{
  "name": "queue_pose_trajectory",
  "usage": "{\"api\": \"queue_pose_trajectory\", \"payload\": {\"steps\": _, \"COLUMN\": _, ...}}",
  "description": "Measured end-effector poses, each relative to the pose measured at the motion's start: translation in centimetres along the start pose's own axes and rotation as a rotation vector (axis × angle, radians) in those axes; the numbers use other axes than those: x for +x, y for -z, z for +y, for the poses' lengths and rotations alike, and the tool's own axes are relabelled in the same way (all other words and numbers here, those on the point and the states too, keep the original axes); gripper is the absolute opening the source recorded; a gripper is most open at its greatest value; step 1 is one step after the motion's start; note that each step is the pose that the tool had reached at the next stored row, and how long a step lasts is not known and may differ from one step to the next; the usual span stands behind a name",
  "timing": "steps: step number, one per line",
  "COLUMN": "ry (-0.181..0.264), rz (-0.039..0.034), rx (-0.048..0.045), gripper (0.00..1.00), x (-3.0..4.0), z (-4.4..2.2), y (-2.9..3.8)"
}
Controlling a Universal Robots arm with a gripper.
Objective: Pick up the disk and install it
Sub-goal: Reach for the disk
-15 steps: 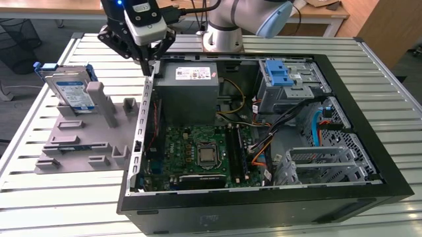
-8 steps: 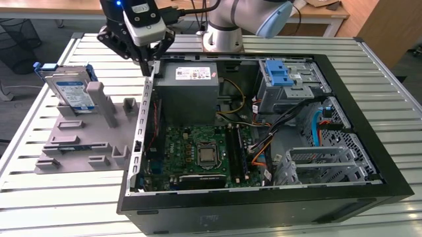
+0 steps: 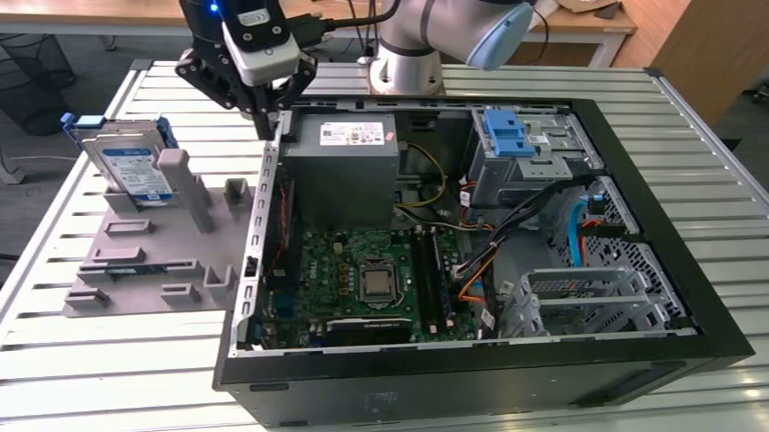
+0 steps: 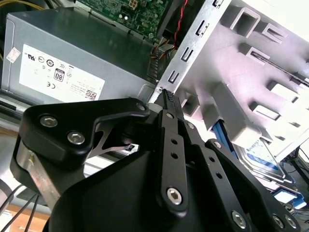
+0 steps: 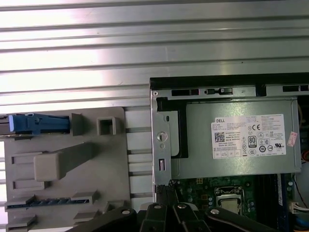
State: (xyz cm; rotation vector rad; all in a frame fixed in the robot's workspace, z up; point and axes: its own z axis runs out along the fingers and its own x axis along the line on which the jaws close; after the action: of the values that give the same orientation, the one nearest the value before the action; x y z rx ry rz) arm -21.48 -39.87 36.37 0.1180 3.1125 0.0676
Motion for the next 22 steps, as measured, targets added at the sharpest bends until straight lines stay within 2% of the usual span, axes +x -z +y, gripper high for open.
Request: {"api": "queue_pose_trajectory", "payload": {"steps": 22, "ry": 0.0, "rz": 0.0, "rx": 0.0001, "gripper": 0.11, "x": 0.47, "z": -0.04, "y": -0.36}}
